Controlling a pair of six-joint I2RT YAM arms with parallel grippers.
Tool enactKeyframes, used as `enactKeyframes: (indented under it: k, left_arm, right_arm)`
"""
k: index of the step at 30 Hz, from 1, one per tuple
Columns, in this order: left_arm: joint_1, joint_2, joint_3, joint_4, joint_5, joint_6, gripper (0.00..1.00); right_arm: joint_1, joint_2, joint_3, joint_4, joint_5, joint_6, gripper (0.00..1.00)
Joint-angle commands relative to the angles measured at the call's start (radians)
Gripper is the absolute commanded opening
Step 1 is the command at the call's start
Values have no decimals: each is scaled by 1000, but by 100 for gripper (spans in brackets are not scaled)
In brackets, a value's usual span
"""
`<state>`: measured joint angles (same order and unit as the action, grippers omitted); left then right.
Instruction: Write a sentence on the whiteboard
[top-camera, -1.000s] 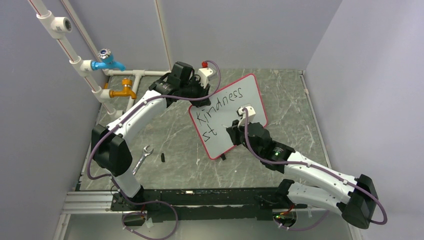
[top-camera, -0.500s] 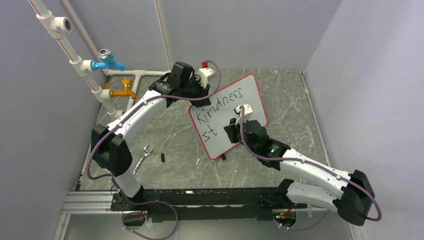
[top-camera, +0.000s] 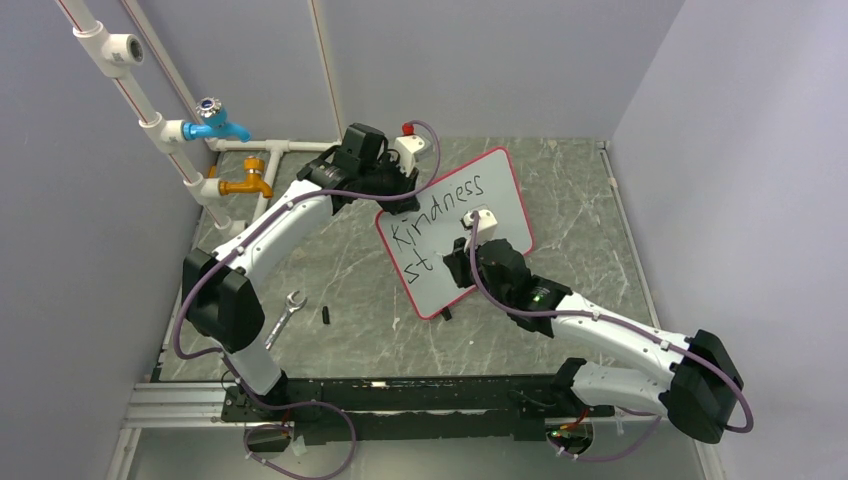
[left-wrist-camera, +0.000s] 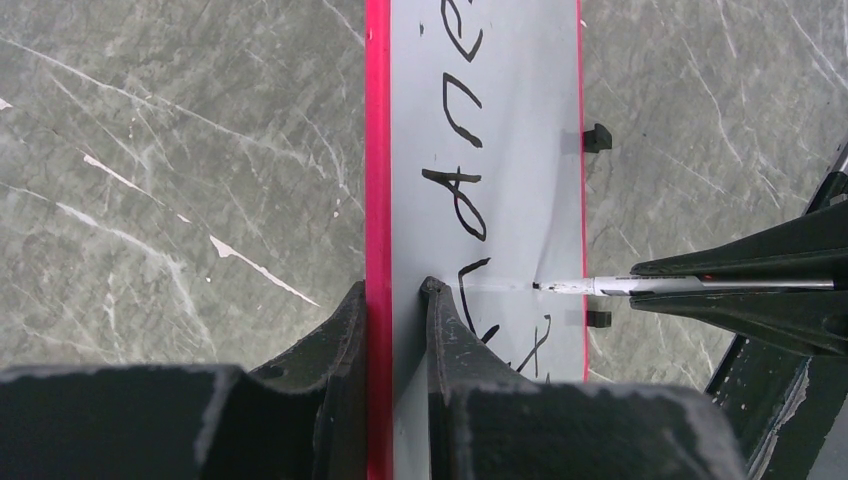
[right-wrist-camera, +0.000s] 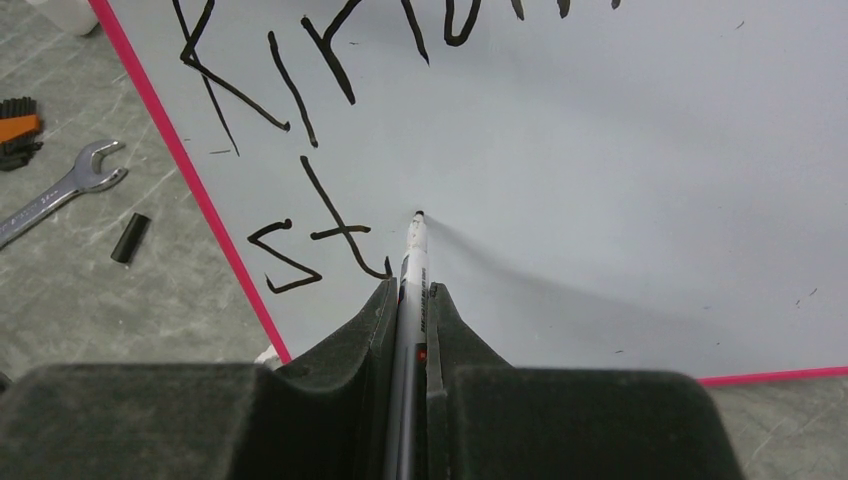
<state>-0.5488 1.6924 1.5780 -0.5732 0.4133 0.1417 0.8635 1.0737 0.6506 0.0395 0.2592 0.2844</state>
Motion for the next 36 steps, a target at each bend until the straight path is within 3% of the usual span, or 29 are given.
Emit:
enactKeyframes:
  k: [1, 14, 25, 36]
  left_arm:
    - [-19, 31, -38, -187, -171, 143, 0]
    - [-19, 31, -38, -188, -177, 144, 0]
    - [-17, 31, -36, -188, -177, 144, 0]
    - [-16, 32, -36, -190, -175, 144, 0]
  right_arm:
    - [-3, 24, 15, 62, -57, 20, 0]
    - [-2, 21, -38, 45, -117, 53, 0]
    - [-2, -28, -83, -5, -71, 61, 0]
    - [-6, -16, -6, -69, 52, 33, 0]
